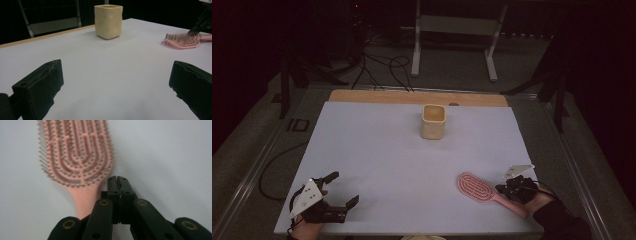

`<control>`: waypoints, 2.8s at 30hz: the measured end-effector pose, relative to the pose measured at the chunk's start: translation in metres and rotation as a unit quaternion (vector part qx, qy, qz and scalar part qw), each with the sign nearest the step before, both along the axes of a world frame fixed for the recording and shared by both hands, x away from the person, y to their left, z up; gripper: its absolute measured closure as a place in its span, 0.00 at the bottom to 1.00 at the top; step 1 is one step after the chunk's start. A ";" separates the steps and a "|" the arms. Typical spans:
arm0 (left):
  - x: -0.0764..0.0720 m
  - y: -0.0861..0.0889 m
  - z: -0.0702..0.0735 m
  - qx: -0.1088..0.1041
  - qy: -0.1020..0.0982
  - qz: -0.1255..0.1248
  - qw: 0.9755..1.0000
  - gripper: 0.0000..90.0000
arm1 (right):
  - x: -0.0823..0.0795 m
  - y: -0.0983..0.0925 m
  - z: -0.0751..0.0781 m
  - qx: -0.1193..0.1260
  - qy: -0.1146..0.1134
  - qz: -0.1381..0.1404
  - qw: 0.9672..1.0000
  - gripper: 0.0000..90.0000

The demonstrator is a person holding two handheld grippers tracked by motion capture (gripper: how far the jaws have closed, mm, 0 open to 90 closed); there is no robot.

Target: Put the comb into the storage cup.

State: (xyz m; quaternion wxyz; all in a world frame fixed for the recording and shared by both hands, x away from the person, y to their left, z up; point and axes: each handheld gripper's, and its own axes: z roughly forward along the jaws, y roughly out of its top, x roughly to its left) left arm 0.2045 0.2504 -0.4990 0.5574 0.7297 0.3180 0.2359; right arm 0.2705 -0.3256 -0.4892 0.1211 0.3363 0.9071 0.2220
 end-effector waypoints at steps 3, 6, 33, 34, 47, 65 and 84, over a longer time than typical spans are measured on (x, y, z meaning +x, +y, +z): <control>0.000 0.000 0.000 0.000 0.001 0.000 1.000 0.00 | 0.002 -0.003 0.005 -0.005 -0.011 -0.005 1.000 0.98; 0.000 0.000 0.000 0.001 0.000 0.000 1.000 0.00 | 0.003 -0.005 0.010 -0.010 -0.016 -0.005 1.000 0.96; 0.000 -0.001 0.000 0.001 0.001 0.001 1.000 0.00 | -0.008 0.006 0.034 -0.017 0.080 0.080 0.993 0.11; 0.000 0.000 0.000 0.001 0.002 0.001 1.000 0.00 | -0.009 0.007 0.034 -0.021 0.085 0.085 0.993 0.10; 0.000 0.000 0.000 0.000 0.002 0.001 1.000 0.00 | -0.006 0.019 0.030 -0.054 0.106 0.104 0.987 0.13; 0.001 0.000 -0.001 0.001 0.004 0.001 1.000 0.00 | -0.002 0.028 0.020 -0.092 0.107 0.127 0.982 0.36; 0.000 0.000 0.000 0.001 0.003 0.000 1.000 0.00 | 0.006 0.034 0.010 -0.137 0.113 0.102 0.979 0.68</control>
